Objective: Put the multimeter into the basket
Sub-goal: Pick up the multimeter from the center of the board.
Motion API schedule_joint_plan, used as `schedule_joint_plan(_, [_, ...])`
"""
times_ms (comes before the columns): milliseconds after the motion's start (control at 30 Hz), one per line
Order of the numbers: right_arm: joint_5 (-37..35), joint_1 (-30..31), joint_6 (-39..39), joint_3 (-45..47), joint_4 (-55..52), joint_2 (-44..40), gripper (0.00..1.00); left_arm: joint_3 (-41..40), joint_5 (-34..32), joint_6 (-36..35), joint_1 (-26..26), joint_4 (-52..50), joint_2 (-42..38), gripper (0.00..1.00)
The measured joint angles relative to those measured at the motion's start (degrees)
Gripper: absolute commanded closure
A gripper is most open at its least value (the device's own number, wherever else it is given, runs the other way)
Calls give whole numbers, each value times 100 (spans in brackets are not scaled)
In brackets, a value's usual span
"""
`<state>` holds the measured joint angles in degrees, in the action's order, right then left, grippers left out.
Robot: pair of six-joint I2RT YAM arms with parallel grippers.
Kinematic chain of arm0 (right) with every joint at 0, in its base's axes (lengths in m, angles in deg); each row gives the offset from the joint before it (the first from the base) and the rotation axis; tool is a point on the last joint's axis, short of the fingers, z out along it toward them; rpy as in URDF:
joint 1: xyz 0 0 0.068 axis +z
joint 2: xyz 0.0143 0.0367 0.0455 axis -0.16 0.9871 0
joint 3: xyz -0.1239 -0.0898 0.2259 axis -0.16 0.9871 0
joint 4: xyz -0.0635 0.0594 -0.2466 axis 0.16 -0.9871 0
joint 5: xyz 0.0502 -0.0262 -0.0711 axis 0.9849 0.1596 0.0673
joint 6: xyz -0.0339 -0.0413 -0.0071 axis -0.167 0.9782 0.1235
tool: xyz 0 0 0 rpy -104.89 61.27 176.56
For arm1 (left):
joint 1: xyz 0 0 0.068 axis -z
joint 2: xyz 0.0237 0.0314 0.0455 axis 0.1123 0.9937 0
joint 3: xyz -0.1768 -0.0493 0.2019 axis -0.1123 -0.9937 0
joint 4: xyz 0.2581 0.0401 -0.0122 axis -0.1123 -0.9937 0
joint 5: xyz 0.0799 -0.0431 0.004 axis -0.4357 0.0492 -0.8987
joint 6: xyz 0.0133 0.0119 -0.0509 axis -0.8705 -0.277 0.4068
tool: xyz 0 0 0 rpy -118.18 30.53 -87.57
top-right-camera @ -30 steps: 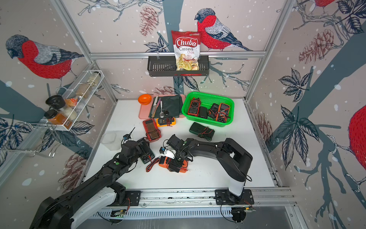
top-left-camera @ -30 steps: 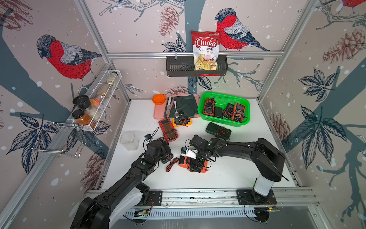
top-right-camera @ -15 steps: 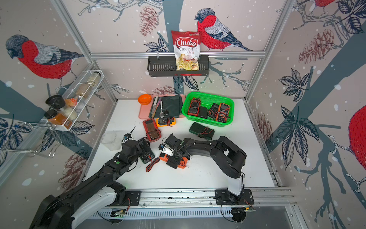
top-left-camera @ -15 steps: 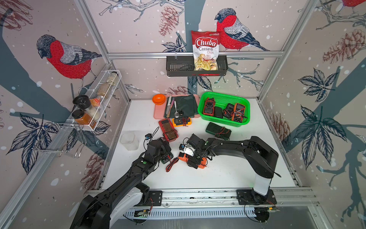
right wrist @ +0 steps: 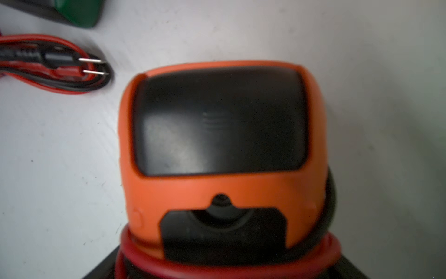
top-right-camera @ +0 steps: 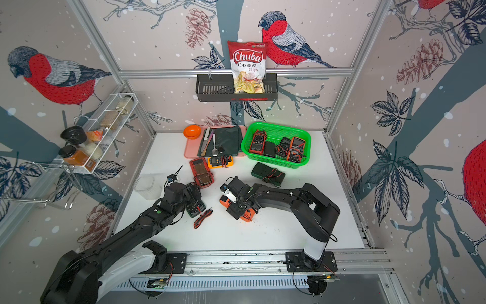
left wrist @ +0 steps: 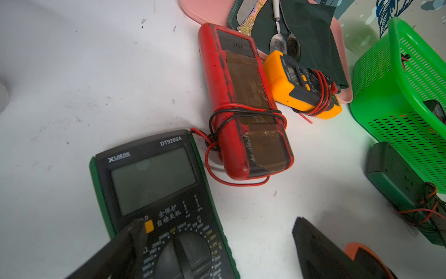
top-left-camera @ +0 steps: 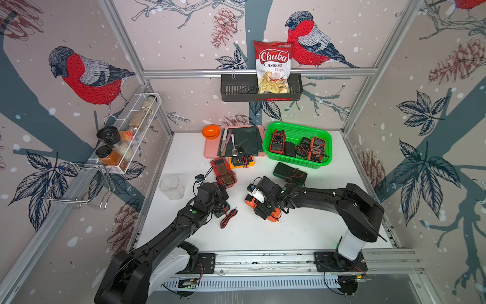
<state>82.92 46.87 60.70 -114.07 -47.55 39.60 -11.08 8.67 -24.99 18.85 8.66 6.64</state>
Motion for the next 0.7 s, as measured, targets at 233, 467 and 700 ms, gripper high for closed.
schedule_joint_plan(233, [-575, -562, -1021, -101, 98, -407, 91, 131, 160, -50, 0, 203, 251, 2])
schedule_joint_plan(467, [-1237, -949, -1937, -282, -55, -920, 94, 216, 275, -122, 0, 448, 433, 2])
schedule_joint_plan(700, [-1534, -1707, -2621, -286, -74, -1718, 93, 264, 404, -177, 0, 636, 608, 2])
